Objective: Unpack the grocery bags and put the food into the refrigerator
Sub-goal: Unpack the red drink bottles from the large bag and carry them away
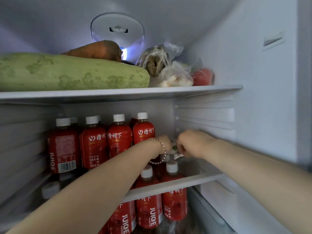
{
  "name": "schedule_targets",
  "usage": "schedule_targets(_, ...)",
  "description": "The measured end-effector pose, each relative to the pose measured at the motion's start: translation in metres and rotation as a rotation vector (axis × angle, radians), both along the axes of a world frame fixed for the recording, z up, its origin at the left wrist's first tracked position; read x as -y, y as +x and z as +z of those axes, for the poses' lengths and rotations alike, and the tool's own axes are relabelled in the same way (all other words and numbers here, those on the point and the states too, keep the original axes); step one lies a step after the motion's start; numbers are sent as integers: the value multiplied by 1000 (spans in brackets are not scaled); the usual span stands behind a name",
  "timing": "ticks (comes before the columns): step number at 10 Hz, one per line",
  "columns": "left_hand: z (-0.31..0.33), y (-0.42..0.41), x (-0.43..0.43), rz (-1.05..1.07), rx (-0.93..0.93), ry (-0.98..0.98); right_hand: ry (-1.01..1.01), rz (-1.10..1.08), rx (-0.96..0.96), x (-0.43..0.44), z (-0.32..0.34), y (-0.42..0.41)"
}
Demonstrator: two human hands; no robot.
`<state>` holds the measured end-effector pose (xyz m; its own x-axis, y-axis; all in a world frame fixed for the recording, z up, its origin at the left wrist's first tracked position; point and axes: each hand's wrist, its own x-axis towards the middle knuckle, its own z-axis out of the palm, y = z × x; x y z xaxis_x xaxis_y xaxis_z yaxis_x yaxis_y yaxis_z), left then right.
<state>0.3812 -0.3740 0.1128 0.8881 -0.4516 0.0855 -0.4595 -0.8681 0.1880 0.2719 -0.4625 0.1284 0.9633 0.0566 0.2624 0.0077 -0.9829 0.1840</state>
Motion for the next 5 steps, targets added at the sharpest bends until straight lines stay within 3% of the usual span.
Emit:
schedule_targets(3,12,-26,8,-139,57,180,218,1,-62,11,8,1)
schedule_targets(4,9,-28,2,-123,6,159,89,-19,-19,1,6,0)
schedule_targets(5,12,-29,-15,-7,-63,227,-32,98,50,-5,-1,-4)
